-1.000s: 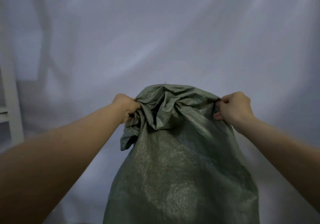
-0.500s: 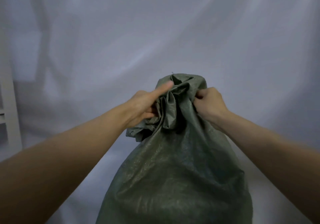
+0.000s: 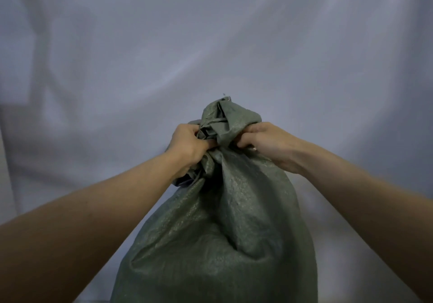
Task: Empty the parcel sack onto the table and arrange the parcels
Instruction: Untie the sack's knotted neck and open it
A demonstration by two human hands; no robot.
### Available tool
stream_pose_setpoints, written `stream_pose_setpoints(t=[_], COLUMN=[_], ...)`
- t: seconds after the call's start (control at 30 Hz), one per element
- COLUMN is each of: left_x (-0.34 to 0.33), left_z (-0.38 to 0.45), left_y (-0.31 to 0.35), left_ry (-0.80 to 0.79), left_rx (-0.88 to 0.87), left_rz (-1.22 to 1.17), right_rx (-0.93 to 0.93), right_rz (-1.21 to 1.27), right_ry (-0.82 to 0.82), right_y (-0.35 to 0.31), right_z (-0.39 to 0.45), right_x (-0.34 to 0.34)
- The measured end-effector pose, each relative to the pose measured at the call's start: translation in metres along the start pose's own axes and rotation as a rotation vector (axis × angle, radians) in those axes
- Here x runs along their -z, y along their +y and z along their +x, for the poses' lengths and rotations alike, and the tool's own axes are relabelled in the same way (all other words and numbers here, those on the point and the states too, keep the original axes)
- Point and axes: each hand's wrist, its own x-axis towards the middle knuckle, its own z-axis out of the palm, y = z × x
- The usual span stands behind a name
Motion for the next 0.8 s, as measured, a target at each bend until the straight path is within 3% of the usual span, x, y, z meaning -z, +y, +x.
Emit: stream_pose_setpoints(t=[0.1,0.2,0.3,0.63,0.8], left_x=[0.003,0.008,0.007,0.01,0.011], left_z=[0.001,0.004,0.002,-0.005,-0.003], left_y=[0.0,-0.001,-0.001,0.004,-0.003], left_ry=[0.041,0.081,0.092,0.15,0.172], left_rx=[0.049,0.09,0.114,0.148,0.174], left_rz=[-0.034,-0.079,-0.132,-0.221,-0.253], right_rx=[-0.034,-0.259,-0.36,-0.309,-0.142], right_rz=[-0.16,-0.429,-0.438,-0.383,-0.455], right_ry=[0.02,-0.057,-0.098,-0.039,-0.004], right_y=[0.013,0.031,0.05,0.061,0.069], right_z=[-0.013,-0.025,-0.028,-0.002,0.012], right_x=[0.016,0.024,0.02,0.017,0.006])
